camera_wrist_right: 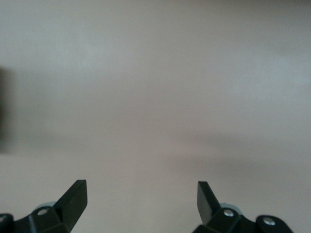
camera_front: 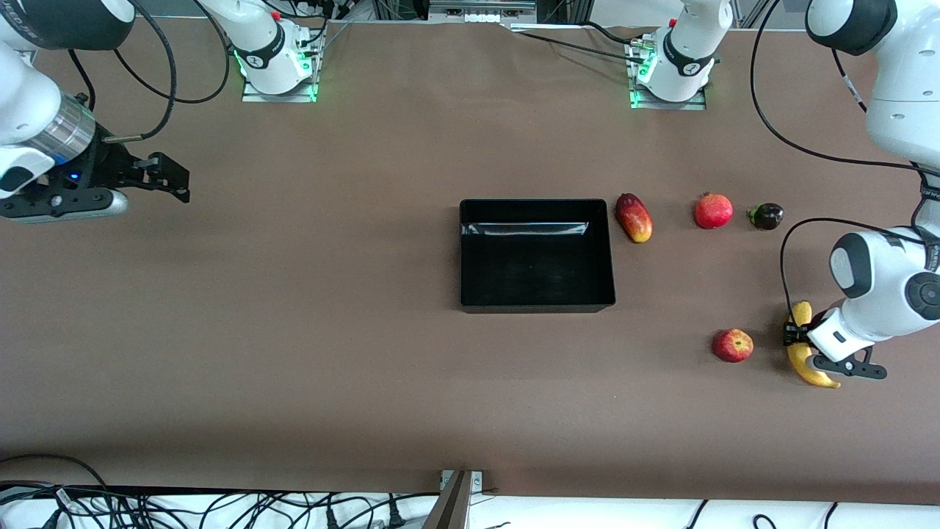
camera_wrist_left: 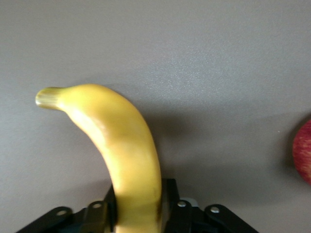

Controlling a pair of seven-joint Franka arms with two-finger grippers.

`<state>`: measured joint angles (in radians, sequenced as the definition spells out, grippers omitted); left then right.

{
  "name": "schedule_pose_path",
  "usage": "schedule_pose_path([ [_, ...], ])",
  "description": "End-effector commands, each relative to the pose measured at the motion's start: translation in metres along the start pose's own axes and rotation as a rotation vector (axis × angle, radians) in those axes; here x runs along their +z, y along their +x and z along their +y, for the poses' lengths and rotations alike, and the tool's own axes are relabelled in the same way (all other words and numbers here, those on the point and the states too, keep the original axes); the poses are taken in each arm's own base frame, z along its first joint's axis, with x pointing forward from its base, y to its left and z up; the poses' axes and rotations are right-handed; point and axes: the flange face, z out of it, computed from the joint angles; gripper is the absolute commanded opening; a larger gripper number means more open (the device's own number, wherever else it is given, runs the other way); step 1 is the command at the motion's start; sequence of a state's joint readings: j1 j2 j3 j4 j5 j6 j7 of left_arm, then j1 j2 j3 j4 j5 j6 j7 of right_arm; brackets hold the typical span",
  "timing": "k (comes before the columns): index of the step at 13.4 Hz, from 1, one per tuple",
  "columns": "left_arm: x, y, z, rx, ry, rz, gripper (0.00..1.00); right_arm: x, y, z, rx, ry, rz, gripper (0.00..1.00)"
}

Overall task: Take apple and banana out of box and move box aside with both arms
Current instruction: 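Retract the left gripper while the right gripper reaches the box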

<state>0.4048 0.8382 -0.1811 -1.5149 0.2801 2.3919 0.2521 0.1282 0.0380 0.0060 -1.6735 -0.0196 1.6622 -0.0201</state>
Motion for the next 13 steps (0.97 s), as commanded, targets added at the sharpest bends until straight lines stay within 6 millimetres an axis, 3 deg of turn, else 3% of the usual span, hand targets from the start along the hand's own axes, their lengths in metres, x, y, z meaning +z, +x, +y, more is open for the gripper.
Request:
schedule_pose_path([
  [1,-0.018,0.004,0.0,0.003,0.039,0.002,1.0,0.013,0.003,-0.051,-0.116,-0.007,-0.052,1.0],
  [2,-0.046,-0.001,-0.002,0.009,0.045,-0.025,1.0,0.027,0.011,-0.07,-0.134,0.007,-0.066,1.0],
  [4,-0.125,-0.014,-0.004,-0.012,0.034,-0.142,1.0,0.059,0.027,-0.123,-0.122,0.073,-0.063,1.0],
  [6,-0.208,-0.026,0.011,0.006,-0.015,-0.187,1.0,0.093,0.038,-0.187,-0.054,0.075,-0.039,1.0],
  [8,-0.274,-0.043,0.024,0.006,-0.045,-0.205,1.0,0.142,0.05,-0.246,-0.019,0.077,-0.009,1.0],
  [11,-0.361,-0.058,0.065,0.011,-0.057,-0.152,1.0,0.21,0.064,-0.336,0.063,0.092,0.017,0.98],
  [13,-0.409,-0.074,0.086,-0.015,-0.127,-0.107,1.0,0.248,0.061,-0.387,0.1,0.105,0.041,0.98],
])
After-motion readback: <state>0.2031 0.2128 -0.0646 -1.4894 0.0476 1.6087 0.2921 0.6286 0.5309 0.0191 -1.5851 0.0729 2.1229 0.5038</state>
